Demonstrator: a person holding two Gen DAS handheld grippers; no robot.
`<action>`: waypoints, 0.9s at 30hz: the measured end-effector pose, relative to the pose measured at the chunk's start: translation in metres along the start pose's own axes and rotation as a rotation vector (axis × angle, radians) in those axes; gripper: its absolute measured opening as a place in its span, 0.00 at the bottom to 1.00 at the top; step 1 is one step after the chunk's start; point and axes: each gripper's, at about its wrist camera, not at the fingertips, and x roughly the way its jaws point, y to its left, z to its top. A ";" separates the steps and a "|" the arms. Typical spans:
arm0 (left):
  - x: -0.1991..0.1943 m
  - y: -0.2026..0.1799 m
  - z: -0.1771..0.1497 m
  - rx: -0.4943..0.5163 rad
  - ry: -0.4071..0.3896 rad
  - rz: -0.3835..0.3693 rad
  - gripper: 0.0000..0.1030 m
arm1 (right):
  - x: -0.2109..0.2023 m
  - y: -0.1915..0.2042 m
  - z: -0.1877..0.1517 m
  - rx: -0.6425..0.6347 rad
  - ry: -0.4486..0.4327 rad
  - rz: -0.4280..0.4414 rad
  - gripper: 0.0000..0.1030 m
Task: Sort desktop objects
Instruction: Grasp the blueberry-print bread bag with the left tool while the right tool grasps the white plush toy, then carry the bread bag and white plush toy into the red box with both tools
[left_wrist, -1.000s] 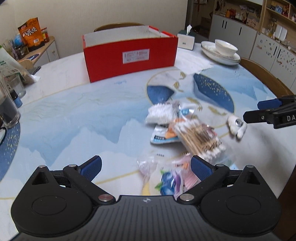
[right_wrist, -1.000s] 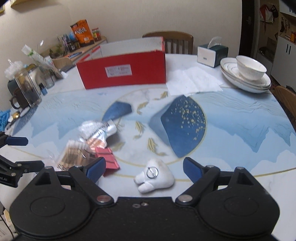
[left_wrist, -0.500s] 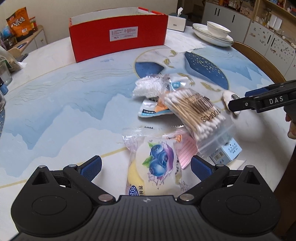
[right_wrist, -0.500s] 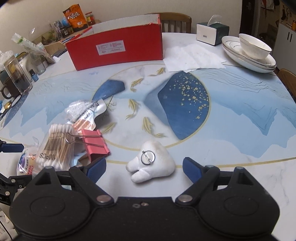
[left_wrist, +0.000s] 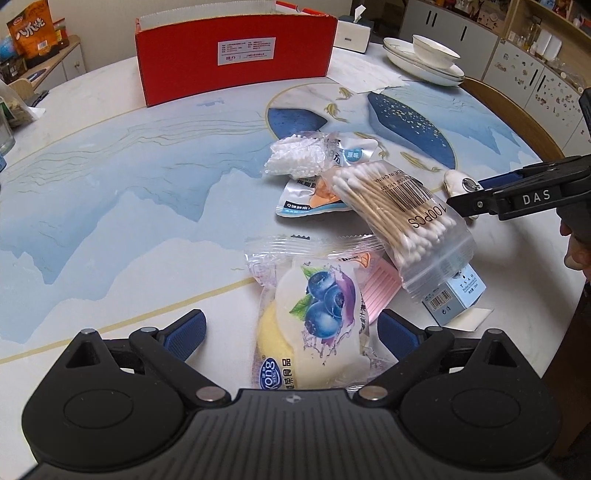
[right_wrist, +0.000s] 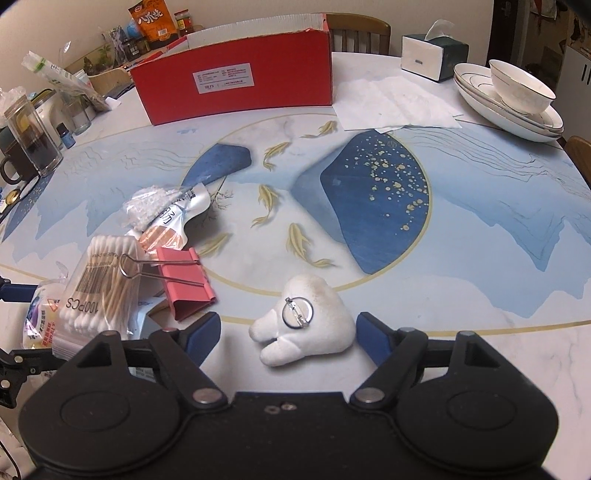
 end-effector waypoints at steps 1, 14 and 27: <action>0.000 0.000 0.000 0.000 0.001 -0.003 0.92 | 0.001 0.000 0.000 -0.002 0.002 -0.003 0.76; -0.004 -0.002 0.004 -0.021 0.001 -0.026 0.56 | 0.004 0.000 0.002 -0.046 0.017 -0.024 0.61; -0.009 0.003 0.005 -0.074 0.014 -0.016 0.53 | -0.004 -0.002 0.003 -0.048 0.022 -0.017 0.57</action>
